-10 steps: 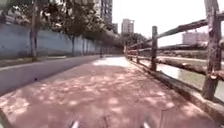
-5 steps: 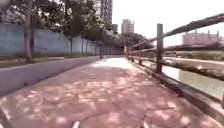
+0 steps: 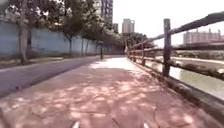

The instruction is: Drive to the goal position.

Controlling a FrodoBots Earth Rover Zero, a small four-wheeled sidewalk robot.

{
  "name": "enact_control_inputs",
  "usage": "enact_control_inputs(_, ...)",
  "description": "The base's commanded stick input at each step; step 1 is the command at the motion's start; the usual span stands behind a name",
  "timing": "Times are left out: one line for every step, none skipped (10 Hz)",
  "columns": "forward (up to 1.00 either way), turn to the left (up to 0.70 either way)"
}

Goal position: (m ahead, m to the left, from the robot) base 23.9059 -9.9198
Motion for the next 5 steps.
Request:
enact_control_inputs(0.7, 0.0)
enact_control_inputs(0.7, 0.0)
enact_control_inputs(0.7, 0.0)
enact_control_inputs(0.7, 0.0)
enact_control_inputs(0.7, 0.0)
